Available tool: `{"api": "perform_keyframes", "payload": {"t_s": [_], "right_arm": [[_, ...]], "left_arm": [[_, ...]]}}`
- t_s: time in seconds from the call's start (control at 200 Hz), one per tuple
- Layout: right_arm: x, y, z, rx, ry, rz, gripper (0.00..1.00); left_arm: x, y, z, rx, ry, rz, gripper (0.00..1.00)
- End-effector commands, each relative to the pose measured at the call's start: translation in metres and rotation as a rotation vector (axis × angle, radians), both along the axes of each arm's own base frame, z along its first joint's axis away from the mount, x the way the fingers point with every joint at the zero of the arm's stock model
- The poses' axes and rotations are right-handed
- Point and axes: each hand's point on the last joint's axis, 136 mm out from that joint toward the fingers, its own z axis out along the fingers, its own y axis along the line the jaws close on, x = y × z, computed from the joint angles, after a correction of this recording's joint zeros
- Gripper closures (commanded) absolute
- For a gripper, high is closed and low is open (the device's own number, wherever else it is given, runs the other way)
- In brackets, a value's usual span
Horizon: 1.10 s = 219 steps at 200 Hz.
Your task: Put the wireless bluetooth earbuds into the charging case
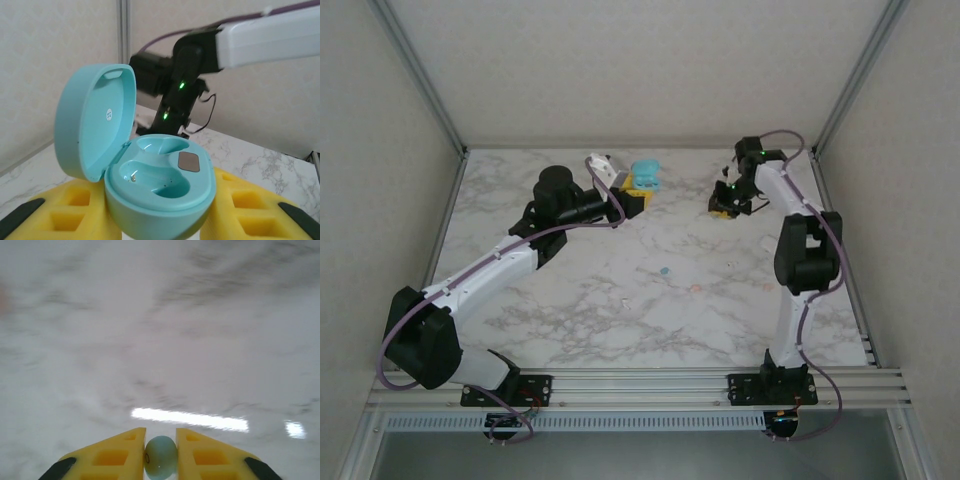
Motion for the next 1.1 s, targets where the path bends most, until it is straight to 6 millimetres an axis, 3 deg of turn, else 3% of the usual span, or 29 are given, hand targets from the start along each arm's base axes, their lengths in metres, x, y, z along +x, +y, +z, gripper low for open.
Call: {"api": "perform_keyframes", "payload": {"t_s": [0.0, 0.18, 0.33, 0.471, 1.091], "right_arm": [[-0.017, 0.05, 0.084, 0.393, -0.09, 0.087, 0.8], [-0.044, 0.078, 0.171, 0.711, -0.158, 0.219, 0.81], [-0.065, 0.085, 0.215, 0.849, -0.182, 0.306, 0.81], [-0.076, 0.087, 0.233, 0.885, -0.195, 0.338, 0.81], [-0.106, 0.111, 0.268, 0.844, -0.325, 0.434, 0.8]], "left_arm": [[0.006, 0.011, 0.023, -0.044, -0.055, 0.039, 0.75], [0.012, 0.018, 0.026, -0.056, -0.062, 0.059, 0.75], [0.013, 0.019, 0.028, -0.058, -0.068, 0.059, 0.75], [0.011, 0.015, 0.026, -0.056, -0.068, 0.035, 0.75], [-0.005, -0.002, 0.026, -0.042, -0.155, -0.046, 0.75]]}}
